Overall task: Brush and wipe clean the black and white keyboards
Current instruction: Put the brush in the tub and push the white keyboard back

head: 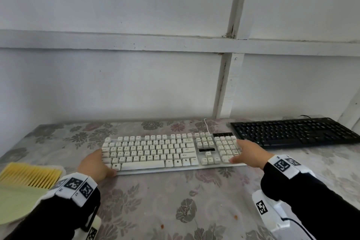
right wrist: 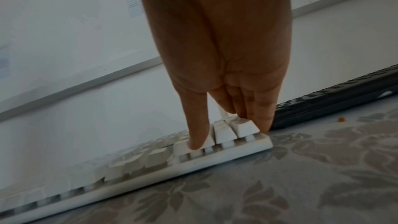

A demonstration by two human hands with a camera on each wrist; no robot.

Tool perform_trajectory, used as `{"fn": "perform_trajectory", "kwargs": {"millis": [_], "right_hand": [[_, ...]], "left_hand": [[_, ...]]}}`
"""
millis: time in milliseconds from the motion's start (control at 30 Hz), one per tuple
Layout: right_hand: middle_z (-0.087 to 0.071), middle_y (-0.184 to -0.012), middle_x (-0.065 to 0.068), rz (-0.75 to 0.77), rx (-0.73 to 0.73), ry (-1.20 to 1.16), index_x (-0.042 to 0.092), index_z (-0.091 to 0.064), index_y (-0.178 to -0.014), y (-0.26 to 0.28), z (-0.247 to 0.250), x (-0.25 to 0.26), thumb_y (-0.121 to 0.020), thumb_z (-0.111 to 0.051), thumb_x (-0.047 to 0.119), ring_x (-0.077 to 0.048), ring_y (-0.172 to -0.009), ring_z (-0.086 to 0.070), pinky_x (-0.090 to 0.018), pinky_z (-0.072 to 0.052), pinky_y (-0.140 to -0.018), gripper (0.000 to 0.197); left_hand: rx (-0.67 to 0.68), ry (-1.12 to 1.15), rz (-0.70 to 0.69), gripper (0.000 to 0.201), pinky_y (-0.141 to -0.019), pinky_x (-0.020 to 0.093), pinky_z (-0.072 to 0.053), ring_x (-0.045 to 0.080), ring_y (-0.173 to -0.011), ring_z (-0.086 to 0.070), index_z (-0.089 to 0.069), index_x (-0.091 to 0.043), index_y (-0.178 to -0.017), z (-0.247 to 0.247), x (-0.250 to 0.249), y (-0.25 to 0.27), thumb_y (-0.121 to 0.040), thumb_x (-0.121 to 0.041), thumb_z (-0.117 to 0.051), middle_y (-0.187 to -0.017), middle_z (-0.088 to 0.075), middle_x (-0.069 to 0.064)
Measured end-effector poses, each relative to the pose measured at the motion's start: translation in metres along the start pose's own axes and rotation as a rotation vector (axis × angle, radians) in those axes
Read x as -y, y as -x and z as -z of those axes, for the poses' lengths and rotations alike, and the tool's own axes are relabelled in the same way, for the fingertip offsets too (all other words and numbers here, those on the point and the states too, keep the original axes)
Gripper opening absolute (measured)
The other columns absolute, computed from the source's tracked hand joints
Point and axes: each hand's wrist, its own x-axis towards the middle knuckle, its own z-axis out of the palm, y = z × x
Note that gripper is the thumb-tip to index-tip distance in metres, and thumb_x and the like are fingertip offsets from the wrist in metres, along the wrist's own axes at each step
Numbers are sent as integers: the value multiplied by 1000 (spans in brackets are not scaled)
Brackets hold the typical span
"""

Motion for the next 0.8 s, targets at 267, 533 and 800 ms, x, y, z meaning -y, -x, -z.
{"fn": "perform_trajectory", "kwargs": {"millis": [267, 533, 800], "right_hand": [[-51, -132, -8, -5, -31, -12, 7, -43, -132, -23, 1, 2, -86, -68, 29, -23, -116, -51, -28, -41, -93, 57], [-52, -128, -10, -20, -50, -26, 7, -43, -129, -39, -2, 2, -87, -65, 30, -23, -112, -52, -26, -42, -83, 52], [-47, -134, -13, -26, -75, -26, 4, -37, -136, -42, -7, 4, -91, -60, 30, -25, -119, -49, -27, -39, -93, 57]], "left_hand": [[-28, -30, -27, 69, -99, 30, -34, 29, -122, -47, -41, -4, -133, -1, -13, -17, -75, -13, -76, -135, -50, 14], [-46, -151, -80, 32, -91, 29, -40, 26, -112, -55, -57, -12, -112, -3, -26, -32, -82, -18, -66, -114, -62, 7], [-35, -163, -103, 49, -97, 30, -37, 26, -121, -50, -45, -7, -130, -1, -26, -26, -86, -19, -62, -132, -53, 11]]}}
